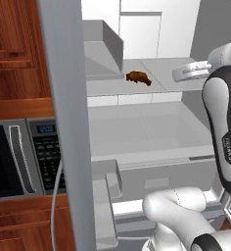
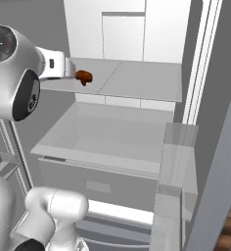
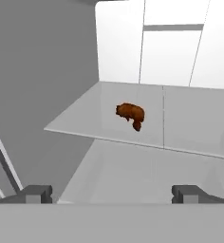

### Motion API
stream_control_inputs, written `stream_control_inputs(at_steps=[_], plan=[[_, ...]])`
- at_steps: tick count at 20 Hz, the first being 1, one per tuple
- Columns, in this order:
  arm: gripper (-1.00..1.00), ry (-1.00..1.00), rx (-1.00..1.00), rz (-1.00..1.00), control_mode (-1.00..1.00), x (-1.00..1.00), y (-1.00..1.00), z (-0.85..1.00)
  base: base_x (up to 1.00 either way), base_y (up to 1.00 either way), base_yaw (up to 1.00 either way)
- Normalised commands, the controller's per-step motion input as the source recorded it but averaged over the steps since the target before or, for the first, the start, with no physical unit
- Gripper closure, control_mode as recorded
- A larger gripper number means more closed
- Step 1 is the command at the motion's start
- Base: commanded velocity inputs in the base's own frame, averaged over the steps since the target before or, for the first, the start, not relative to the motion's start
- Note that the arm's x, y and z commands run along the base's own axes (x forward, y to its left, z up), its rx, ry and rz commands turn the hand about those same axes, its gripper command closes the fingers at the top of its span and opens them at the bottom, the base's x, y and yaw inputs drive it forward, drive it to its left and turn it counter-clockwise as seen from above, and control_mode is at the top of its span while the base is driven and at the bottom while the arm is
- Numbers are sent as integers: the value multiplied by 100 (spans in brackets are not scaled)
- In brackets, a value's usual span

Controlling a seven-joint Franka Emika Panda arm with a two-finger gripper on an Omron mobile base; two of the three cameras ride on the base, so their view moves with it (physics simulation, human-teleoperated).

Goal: Gather the lime and garlic from the fridge and place them on a tray on the dining counter. Then gather the chicken drumsticks from the fridge and place them on the other tray.

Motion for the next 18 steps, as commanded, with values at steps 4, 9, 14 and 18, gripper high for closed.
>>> stream_control_inputs(at_steps=[4,9,14,18], plan=[[-100,-1,0,0,-100,91,0,-1,0,0,0],[-100,3,-1,0,-100,72,0,-16,0,0,0],[-100,8,-3,0,-100,62,0,-27,0,0,0],[-100,0,0,1,-100,69,0,-18,0,0,0]])
